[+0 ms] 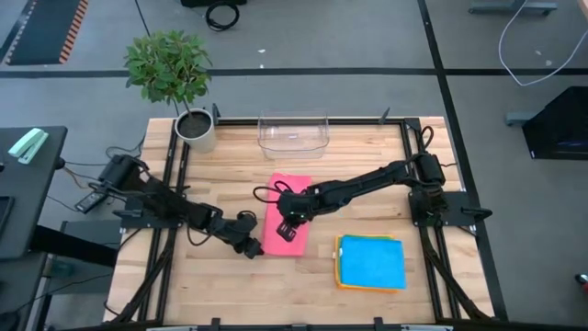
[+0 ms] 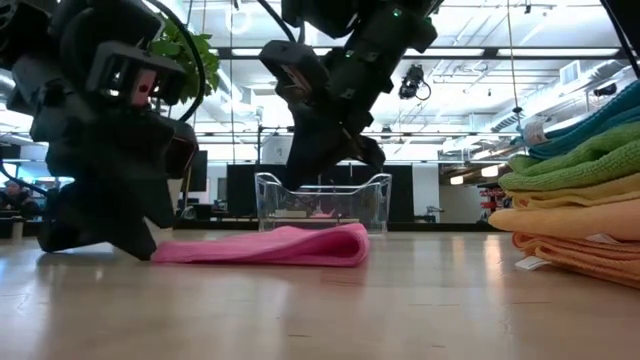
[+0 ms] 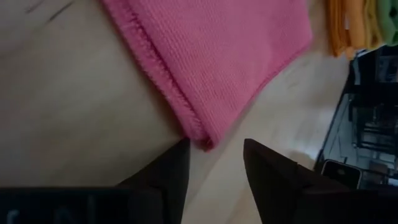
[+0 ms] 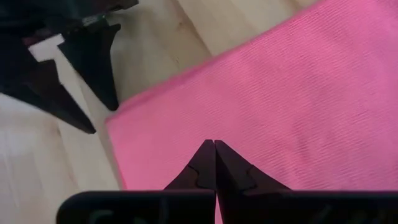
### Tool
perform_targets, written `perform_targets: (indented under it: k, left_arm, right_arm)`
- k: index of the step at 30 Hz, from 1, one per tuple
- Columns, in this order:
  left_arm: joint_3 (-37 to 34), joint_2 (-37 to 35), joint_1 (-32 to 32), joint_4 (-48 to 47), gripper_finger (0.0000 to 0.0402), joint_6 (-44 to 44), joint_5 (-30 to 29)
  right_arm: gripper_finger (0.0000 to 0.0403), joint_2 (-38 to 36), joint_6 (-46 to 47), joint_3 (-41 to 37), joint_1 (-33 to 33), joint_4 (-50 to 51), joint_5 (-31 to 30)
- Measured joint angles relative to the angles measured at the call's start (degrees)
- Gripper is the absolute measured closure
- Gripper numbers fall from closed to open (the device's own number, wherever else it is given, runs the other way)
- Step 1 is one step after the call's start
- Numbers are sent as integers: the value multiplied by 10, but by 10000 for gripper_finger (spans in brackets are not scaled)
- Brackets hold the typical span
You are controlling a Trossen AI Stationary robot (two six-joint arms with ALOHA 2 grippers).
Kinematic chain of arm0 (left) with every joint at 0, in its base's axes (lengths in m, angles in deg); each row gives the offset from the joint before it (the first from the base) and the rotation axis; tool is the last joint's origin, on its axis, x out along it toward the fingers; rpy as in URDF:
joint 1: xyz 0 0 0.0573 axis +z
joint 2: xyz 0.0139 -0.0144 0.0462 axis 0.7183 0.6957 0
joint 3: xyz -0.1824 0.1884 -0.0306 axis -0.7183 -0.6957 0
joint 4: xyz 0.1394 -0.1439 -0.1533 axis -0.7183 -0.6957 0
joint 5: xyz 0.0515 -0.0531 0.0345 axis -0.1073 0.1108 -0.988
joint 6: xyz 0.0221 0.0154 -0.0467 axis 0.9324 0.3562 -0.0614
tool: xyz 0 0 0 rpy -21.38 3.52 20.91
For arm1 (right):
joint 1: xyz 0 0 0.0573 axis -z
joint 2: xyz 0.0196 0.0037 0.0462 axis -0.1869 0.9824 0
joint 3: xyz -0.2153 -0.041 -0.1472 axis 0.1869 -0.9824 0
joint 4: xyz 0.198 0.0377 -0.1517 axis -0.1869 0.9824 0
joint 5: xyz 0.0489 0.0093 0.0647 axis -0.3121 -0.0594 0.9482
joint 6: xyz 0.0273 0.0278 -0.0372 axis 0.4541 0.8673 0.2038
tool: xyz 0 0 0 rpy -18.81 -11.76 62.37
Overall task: Fold microfiber towels
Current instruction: Fold the pink towel on the table
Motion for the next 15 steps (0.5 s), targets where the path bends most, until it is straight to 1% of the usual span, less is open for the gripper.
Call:
perform_targets:
  k: [6,9,11,15]
  left_arm:
    - [-1,8,1,45,253,6,-2]
    - [-1,8,2,38,264,4,36]
    - [-1,7,-5,37,271,-2,48]
    - [-1,8,-17,40,281,-13,36]
  right_arm:
    - [400,0,-14,0,-1,18,8]
    - [400,0,-15,0,0,30,8]
    - [400,0,-20,0,-1,36,8]
    - [400,-1,-25,0,-2,36,8]
